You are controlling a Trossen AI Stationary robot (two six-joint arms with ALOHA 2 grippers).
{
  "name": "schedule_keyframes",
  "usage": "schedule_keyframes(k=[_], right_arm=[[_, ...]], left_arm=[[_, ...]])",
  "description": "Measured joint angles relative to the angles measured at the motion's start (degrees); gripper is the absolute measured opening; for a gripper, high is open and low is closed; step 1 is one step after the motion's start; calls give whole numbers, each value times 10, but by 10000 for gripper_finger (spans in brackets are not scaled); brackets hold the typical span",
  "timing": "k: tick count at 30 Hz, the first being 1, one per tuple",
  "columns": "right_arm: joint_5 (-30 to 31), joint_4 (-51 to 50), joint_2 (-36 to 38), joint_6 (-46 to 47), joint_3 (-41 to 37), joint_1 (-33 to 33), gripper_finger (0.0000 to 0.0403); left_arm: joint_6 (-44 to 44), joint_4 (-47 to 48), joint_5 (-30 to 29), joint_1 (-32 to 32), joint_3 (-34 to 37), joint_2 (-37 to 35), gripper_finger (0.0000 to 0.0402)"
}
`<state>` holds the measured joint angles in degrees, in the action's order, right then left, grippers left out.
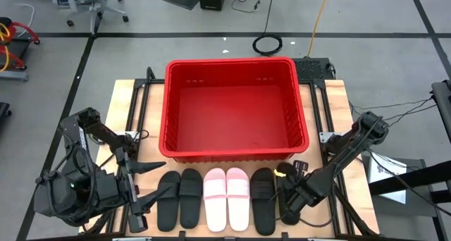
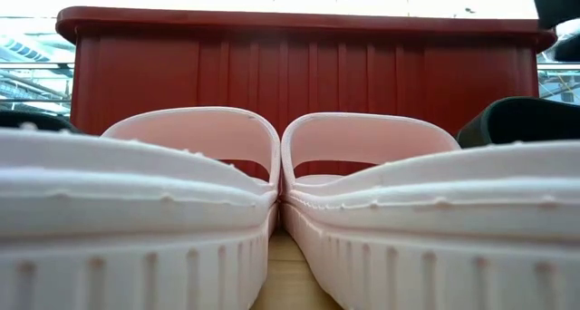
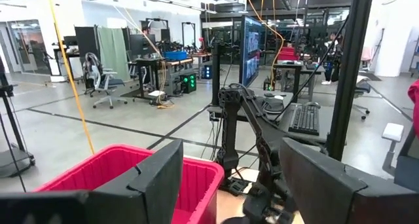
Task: Pick and place slides into bin
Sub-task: Put the black slipper into the red container
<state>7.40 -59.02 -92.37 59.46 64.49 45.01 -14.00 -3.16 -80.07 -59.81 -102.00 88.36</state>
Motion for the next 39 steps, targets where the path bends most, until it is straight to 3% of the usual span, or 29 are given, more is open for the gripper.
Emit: schedule_keyframes(k=[8, 14, 21, 30, 35, 39], right_arm=[[-82, 17, 96, -16, 0, 0, 2], [-141, 133, 174, -27, 0, -14, 1], [-155, 419, 232, -63, 0, -59, 1], [-167, 855, 229, -175, 0, -158, 1], [-165, 1056, 214, -303, 12, -220, 1], [-166, 1099, 198, -463, 78, -265, 1]], left_arm=[[-9, 0, 0, 0, 0, -10, 255], [-15, -1, 0, 0, 0, -33, 255], [-69, 0, 1, 0, 0, -60, 255], [-135, -1, 1, 0, 0, -98, 255], [-155, -1, 1, 0, 0, -122, 255], [-187, -1, 1, 0, 0, -139, 255]])
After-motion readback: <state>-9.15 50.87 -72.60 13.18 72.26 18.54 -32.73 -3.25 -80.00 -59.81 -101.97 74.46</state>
